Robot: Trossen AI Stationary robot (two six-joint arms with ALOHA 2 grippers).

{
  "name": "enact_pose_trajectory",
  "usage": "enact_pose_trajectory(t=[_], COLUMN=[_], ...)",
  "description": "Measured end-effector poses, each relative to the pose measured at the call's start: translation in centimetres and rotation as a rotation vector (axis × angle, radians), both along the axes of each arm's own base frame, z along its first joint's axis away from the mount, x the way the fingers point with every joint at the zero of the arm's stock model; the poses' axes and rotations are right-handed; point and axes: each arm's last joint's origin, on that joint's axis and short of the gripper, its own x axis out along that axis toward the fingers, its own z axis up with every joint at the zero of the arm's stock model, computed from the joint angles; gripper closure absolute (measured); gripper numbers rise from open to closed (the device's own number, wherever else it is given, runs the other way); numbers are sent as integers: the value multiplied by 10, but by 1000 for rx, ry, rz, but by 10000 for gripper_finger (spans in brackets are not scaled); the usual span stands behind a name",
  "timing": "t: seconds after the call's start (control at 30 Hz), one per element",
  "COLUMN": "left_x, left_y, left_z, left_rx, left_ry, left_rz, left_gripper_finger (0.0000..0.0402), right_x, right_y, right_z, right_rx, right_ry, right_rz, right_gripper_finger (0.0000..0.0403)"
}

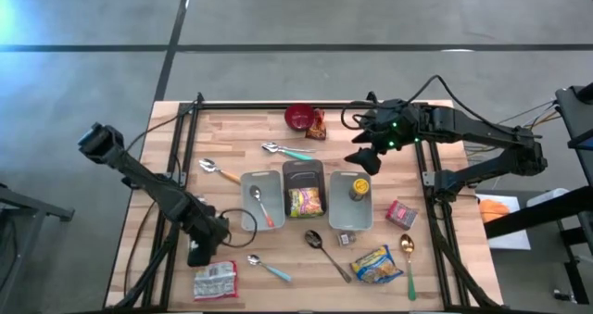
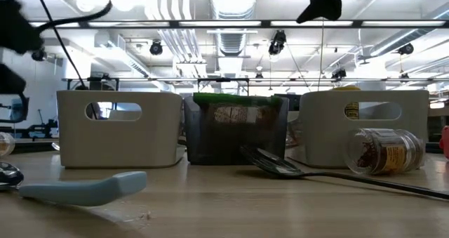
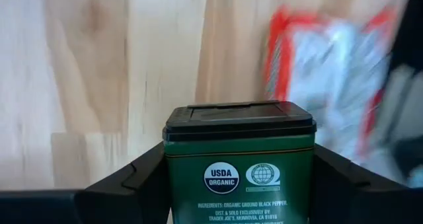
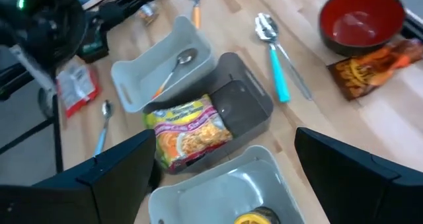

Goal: Pick & Place Food Item
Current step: Put the black seasoning can into the right gray bin

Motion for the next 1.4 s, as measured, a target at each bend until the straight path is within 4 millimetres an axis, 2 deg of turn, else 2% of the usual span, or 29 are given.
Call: enact_pose_trajectory(t=[0.2,0.4,0.57,0.67,0.8,1.0,1.17,1.4], left_x=[9,25,49,66,83,116,140,158], left_y=[19,52,82,97,113,119,119,126], left_z=[40,83,107,125,147,166,176,183], left_rx=[-148,-306,-521,-674,-749,-782,-811,-803], left_ry=[-99,-328,-487,-637,-779,-788,-795,-846], left_rz=[187,414,555,517,462,316,177,84], left_gripper_finger=[152,152,152,152,152,152,152,152], right_x=[7,13,19,22,31,52,71,90], right_y=[8,16,25,32,41,48,50,55], right_z=[13,34,52,61,71,74,70,78], right_rx=[-37,-311,-491,-554,-592,-570,-440,-357], right_ry=[-150,-312,-444,-478,-512,-512,-483,-449], right_rz=[242,427,535,588,636,664,684,744], right_gripper_finger=[43,43,43,43,44,44,44,44])
